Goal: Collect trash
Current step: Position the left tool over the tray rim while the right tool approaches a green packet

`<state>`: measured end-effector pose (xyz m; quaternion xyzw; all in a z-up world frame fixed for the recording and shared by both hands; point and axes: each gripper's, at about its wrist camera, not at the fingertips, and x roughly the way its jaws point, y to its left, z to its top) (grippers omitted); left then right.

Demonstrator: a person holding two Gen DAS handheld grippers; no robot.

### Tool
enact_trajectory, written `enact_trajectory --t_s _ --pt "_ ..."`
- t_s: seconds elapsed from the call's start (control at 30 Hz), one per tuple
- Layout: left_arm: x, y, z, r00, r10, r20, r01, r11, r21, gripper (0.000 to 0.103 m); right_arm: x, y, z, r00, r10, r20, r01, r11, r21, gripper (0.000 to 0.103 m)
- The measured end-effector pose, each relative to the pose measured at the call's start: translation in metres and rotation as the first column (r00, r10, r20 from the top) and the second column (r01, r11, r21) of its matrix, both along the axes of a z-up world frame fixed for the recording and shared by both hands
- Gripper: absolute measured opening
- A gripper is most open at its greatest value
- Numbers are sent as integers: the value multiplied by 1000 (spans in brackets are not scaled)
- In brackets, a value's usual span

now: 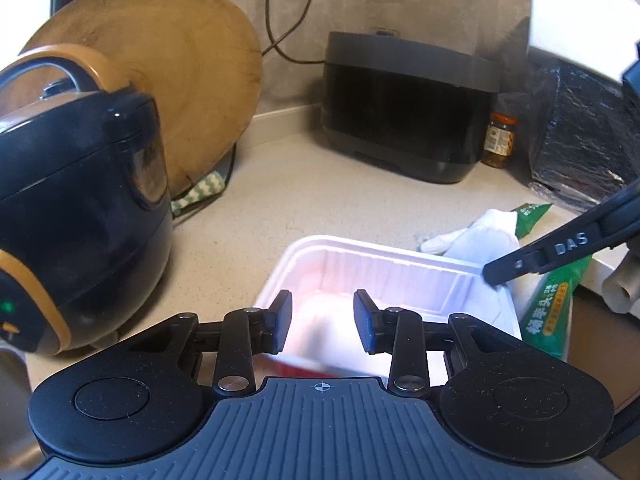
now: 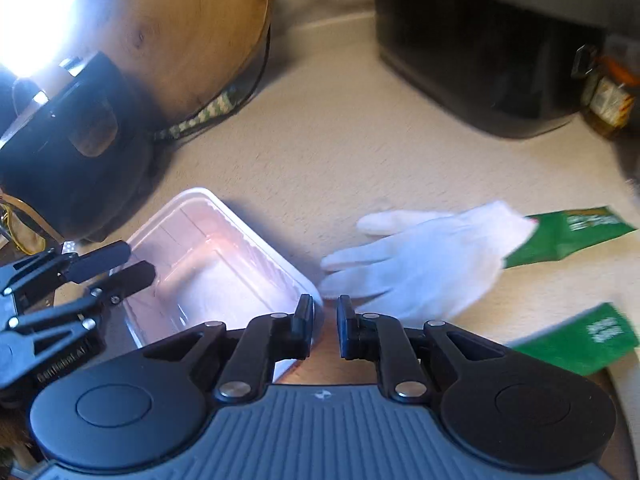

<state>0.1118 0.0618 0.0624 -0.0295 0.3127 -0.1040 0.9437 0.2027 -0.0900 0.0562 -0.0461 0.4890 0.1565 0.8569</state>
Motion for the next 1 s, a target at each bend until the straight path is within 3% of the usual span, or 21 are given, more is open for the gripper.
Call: enact_trajectory --t_s 0.2,0.27,0.33,0.5,0.63,0.7,0.77,0.83,0.9,1.0 --pt "-13 8 5 993 3 -120 -15 995 -95 38 -8 -21 8 993 -23 114 28 999 -40 14" --pt "-13 12 3 987 6 -160 -30 989 -146 38 -4 -23 10 988 -27 152 32 999 -26 18" --pt "-13 17 -1 979 23 -203 -66 975 -211 38 4 -21 9 983 -43 177 45 999 -2 28" --pt "-20 24 -8 964 13 -264 -83 963 -255 38 15 -14 -17 996 -49 80 44 997 57 28" --pt "-14 33 -5 971 24 -240 -94 953 -287 37 -3 -12 -29 999 48 -17 -46 993 106 28" --pt "-5 33 -6 973 35 -230 -101 955 -279 37 -14 -19 -28 994 88 -64 -77 984 158 28" --pt "2 26 -8 977 27 -211 -80 966 -245 38 -27 -30 -17 998 65 0 -64 991 121 29" --pt "4 18 -9 981 4 -192 -44 978 -203 38 -38 -49 -4 996 0 86 -5 998 67 51" --pt "3 10 -11 984 -20 -177 -10 986 -169 38 -47 -72 5 984 -80 159 78 997 18 62" --pt "4 1 -14 983 -58 -173 33 989 -141 38 -56 -101 9 961 -191 201 201 979 -32 62"
